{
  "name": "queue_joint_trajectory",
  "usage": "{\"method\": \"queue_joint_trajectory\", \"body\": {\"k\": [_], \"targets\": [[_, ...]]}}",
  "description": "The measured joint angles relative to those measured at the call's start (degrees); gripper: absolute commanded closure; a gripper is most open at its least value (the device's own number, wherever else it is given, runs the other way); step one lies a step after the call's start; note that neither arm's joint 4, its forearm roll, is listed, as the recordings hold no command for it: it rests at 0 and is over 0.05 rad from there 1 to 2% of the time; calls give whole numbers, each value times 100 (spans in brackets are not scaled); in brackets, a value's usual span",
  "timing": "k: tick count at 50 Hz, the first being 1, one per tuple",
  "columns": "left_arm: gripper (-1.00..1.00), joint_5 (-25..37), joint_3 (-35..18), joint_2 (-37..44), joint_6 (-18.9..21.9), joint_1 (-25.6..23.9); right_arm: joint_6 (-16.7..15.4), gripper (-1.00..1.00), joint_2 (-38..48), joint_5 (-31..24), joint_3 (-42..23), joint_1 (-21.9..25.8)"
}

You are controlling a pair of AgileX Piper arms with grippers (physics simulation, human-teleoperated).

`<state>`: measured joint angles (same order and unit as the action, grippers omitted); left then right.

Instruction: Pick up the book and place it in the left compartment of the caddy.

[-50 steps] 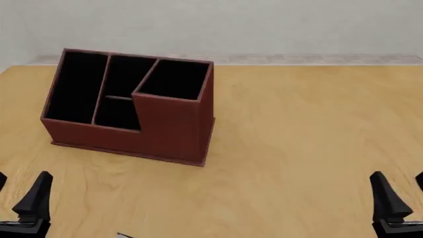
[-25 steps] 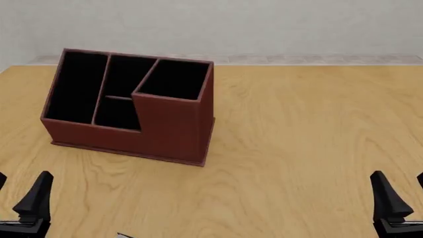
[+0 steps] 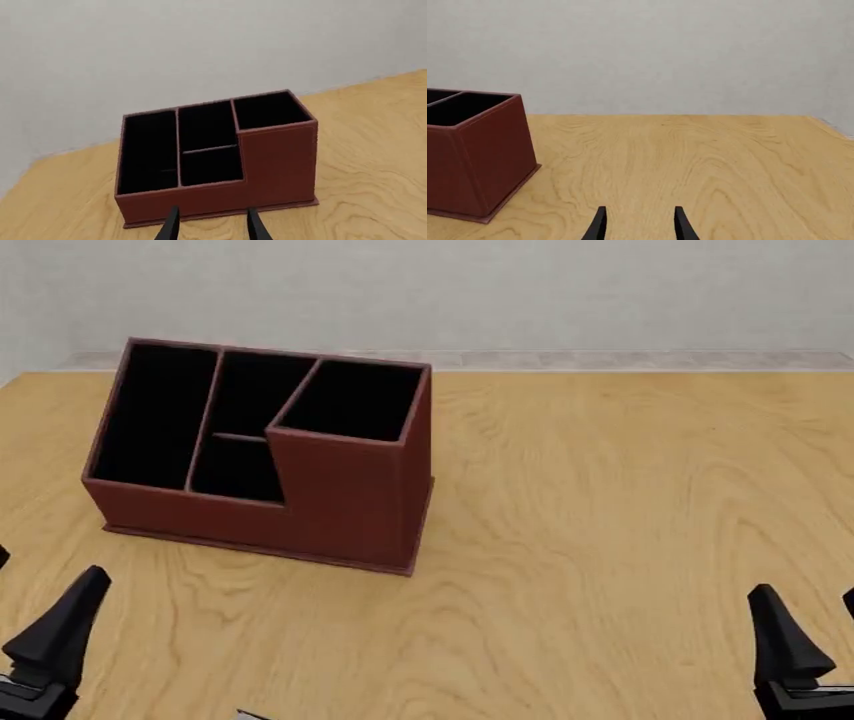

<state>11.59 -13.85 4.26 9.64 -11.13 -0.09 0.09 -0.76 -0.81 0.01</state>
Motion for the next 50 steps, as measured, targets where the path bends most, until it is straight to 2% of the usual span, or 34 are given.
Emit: {"method": "queue_joint_trajectory", "body": {"k": [12,24,32,41,50], "targets": [[-100,836,-1176,667,1209,-832,0,-100,0,-2,-1,0],[-100,1503,-2175,1473,2550,-1402,0,-100,-1,-2,-1,0],[-100,1962,-2606,1895,3496,-1746,0,-100,-1,-2,-1,0],[-100,2556,-3092,2338,4365,-2129,0,-100,-1,-2,-1,0],[-100,3215,-3430,2626,4930,-2489,0,-100,-1,-2,-2,0]]}}
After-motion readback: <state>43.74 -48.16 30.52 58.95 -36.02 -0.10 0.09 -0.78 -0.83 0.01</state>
